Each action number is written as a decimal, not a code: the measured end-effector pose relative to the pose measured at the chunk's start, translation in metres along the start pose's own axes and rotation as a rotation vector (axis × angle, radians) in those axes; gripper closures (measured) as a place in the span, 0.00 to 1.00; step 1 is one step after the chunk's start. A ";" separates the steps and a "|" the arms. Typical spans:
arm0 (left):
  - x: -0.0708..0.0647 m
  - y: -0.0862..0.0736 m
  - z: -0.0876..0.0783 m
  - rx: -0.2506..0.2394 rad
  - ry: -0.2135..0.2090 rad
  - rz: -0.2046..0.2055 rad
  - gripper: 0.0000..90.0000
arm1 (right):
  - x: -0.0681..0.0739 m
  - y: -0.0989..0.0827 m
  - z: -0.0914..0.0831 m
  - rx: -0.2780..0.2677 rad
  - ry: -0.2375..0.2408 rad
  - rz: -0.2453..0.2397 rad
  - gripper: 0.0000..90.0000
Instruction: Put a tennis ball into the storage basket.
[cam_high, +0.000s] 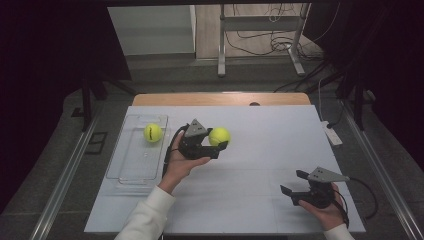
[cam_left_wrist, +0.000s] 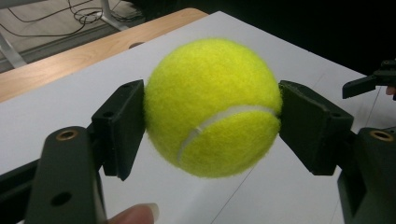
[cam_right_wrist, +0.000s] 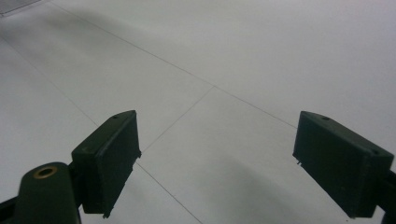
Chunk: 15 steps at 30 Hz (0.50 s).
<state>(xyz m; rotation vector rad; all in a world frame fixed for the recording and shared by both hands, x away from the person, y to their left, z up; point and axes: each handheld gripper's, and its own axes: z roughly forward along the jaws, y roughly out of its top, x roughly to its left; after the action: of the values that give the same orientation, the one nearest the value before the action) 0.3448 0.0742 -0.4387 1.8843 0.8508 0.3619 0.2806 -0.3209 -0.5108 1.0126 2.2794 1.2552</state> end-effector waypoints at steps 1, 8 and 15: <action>0.001 0.000 -0.001 -0.002 0.004 -0.003 0.31 | 0.000 0.000 0.000 0.000 0.000 0.000 0.16; 0.008 -0.001 -0.006 -0.004 0.022 -0.011 0.31 | -0.001 0.000 -0.001 -0.001 0.000 0.002 0.16; 0.015 -0.002 -0.011 -0.007 0.033 -0.024 0.31 | 0.000 0.000 0.000 -0.001 -0.001 0.002 0.16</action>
<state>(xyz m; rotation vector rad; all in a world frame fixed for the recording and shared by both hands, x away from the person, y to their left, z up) 0.3480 0.0922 -0.4371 1.8641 0.8928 0.3820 0.2806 -0.3214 -0.5107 1.0153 2.2777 1.2565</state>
